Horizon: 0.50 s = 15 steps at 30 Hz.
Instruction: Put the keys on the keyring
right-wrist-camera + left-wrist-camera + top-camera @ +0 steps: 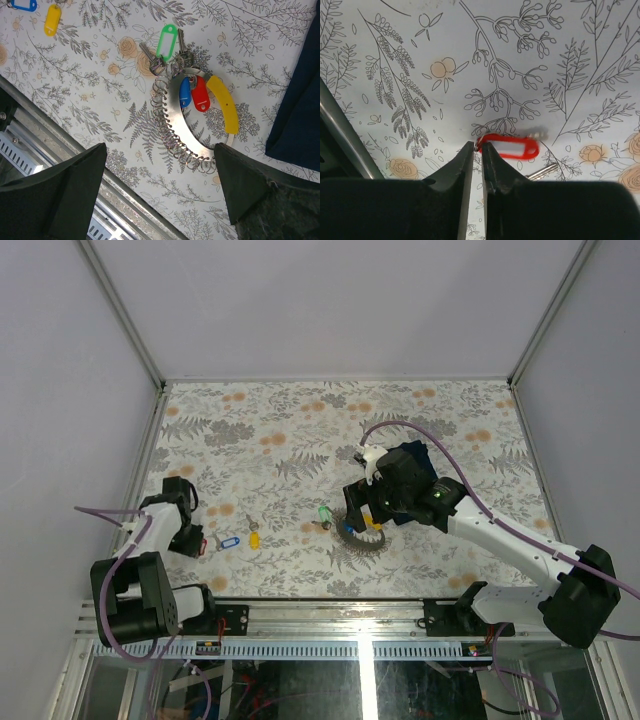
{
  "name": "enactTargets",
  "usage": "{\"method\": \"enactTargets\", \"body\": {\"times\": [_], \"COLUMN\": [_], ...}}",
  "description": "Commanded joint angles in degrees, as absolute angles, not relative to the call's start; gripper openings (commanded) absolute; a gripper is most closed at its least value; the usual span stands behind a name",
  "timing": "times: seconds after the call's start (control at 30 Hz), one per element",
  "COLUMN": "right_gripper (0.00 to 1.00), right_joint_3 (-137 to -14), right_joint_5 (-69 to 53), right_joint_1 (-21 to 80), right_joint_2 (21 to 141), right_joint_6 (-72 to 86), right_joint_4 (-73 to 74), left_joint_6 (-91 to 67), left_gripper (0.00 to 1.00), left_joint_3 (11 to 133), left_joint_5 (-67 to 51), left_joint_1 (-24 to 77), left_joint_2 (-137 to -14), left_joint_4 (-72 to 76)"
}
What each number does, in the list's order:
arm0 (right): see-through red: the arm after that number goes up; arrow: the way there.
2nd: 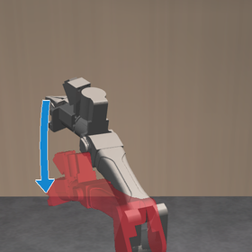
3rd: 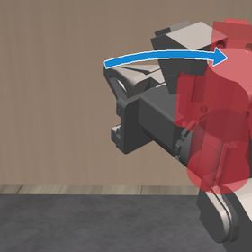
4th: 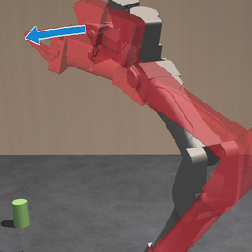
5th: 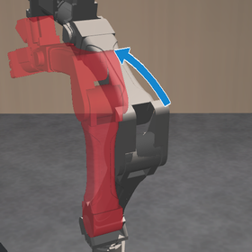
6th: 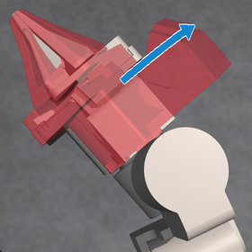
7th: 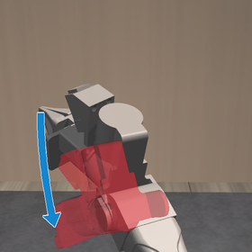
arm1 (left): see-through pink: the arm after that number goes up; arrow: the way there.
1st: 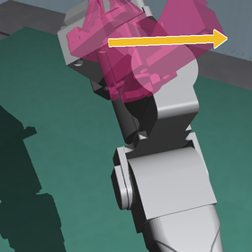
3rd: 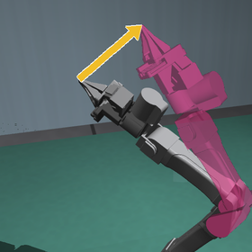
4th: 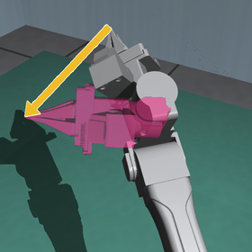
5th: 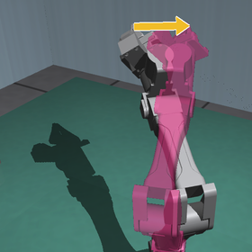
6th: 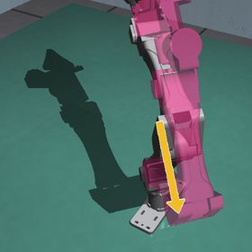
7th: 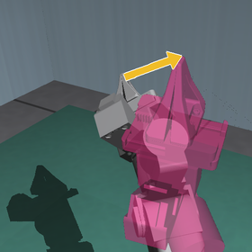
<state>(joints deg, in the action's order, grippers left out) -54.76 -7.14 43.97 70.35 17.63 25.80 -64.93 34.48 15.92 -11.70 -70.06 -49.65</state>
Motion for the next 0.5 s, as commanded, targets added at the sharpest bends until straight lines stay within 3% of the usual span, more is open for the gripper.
{"method": "enactTargets", "body": {"times": [0.0,0.1,0.47], "right_gripper": [0.95,0.95,0.95], "right_joint_3": [-55.72,-55.90,-56.19], "right_joint_5": [-7.82,-7.82,-4.66], "right_joint_1": [43.78,43.84,43.78], "right_joint_2": [69.53,69.44,66.63], "right_joint_6": [16.61,16.59,16.81], "right_joint_4": [24.04,24.23,25.70], "left_joint_6": [-65.84,-65.68,-54.55], "left_gripper": [0.08,0.00,0.00], "left_joint_3": [34.90,34.96,44.54], "left_joint_5": [19.12,19.37,15.06], "left_joint_1": [-12.21,-12.25,-9.72], "left_joint_2": [-70.99,-70.89,-60.13], "left_joint_4": [-48.34,-48.34,-48.52]}}
